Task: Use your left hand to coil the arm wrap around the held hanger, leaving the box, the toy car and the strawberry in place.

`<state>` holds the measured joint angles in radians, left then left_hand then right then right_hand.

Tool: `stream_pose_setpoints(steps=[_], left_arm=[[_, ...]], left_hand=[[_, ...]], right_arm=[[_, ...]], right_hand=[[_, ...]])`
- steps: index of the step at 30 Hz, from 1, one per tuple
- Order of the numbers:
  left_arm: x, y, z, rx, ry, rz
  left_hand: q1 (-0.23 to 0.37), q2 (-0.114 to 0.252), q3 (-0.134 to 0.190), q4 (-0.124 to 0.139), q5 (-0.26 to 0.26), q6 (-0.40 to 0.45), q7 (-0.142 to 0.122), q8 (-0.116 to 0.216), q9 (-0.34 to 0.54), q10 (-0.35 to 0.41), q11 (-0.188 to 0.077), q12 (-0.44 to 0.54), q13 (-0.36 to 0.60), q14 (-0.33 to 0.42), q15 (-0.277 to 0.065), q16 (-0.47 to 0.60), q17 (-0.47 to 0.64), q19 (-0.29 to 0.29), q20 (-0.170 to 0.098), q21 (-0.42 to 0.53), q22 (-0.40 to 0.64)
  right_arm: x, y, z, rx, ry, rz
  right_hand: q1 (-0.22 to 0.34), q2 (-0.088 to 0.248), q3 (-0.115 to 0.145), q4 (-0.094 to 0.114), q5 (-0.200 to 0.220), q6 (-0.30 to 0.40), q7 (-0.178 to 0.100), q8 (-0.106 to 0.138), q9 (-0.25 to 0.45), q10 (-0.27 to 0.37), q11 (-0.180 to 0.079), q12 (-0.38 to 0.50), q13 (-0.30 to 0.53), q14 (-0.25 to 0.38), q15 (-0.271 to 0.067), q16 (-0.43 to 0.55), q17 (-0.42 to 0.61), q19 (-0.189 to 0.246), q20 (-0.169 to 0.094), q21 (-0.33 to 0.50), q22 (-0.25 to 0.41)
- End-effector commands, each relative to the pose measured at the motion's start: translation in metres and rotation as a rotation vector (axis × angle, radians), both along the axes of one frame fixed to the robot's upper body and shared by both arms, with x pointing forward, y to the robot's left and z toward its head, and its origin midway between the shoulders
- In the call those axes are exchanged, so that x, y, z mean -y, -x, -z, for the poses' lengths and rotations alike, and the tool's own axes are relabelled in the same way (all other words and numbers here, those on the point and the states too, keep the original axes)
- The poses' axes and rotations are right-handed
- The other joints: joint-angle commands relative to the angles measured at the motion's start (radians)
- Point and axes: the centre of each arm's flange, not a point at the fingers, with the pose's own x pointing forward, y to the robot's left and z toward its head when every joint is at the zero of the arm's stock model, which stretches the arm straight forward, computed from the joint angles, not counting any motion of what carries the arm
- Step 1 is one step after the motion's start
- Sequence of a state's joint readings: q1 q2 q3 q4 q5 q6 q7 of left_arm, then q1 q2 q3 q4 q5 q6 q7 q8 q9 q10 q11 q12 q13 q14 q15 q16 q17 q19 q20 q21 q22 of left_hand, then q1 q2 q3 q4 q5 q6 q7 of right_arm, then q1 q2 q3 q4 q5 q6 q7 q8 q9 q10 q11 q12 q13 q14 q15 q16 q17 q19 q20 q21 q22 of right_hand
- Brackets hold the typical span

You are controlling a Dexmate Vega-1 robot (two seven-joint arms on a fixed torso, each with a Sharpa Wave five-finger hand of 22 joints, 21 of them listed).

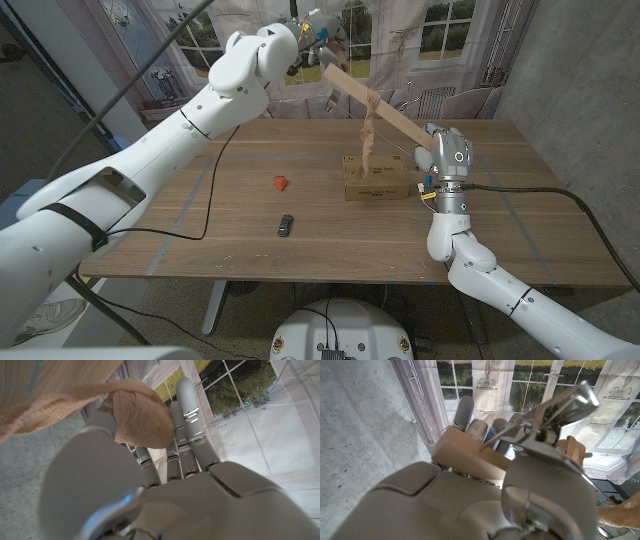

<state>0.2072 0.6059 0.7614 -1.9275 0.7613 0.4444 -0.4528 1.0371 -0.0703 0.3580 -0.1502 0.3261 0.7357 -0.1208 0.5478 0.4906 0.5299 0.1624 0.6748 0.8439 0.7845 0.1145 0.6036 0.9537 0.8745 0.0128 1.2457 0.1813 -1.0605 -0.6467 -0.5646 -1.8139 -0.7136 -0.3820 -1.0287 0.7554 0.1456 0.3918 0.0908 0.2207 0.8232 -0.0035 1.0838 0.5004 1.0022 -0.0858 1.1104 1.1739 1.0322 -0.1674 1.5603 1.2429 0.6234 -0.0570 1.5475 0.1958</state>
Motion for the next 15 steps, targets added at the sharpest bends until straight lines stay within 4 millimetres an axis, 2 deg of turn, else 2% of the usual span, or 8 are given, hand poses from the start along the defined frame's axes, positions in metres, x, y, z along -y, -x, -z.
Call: stream_pose_setpoints(steps=[1, 15], left_arm=[[-0.009, -0.013, 0.024, -0.11, 0.046, 0.051], [-0.002, -0.02, 0.068, -0.19, 0.037, 0.133]], left_hand=[[0.108, 0.168, 0.055, 0.059, 0.011, 0.08, 0.063, 0.01, 0.044, 0.305, -0.306, -0.004, 0.007, 0.354, -0.336, -0.004, 0.001, -0.168, -0.207, -0.003, 0.001], [0.105, 0.162, 0.054, 0.061, 0.029, 0.083, 0.066, 0.006, 0.037, 0.319, -0.307, -0.019, 0.002, 0.356, -0.336, -0.02, -0.005, -0.173, -0.204, -0.003, 0.001]], right_arm=[[0.014, 0.003, -0.007, -0.001, -0.09, -0.045], [0.02, 0.002, -0.019, 0.001, -0.127, -0.042]], right_hand=[[-0.018, 0.019, 0.006, -0.001, 0.0, 0.001, -0.001, 0.006, 0.003, -0.002, 0.001, 0.007, 0.003, 0.0, -0.042, 0.006, 0.002, -0.001, -0.052, 0.004, 0.0], [-0.017, 0.02, 0.008, -0.002, 0.0, -0.002, -0.005, 0.007, -0.002, -0.003, -0.003, 0.011, 0.008, 0.0, -0.042, 0.006, 0.002, -0.001, -0.053, 0.004, 0.0]])
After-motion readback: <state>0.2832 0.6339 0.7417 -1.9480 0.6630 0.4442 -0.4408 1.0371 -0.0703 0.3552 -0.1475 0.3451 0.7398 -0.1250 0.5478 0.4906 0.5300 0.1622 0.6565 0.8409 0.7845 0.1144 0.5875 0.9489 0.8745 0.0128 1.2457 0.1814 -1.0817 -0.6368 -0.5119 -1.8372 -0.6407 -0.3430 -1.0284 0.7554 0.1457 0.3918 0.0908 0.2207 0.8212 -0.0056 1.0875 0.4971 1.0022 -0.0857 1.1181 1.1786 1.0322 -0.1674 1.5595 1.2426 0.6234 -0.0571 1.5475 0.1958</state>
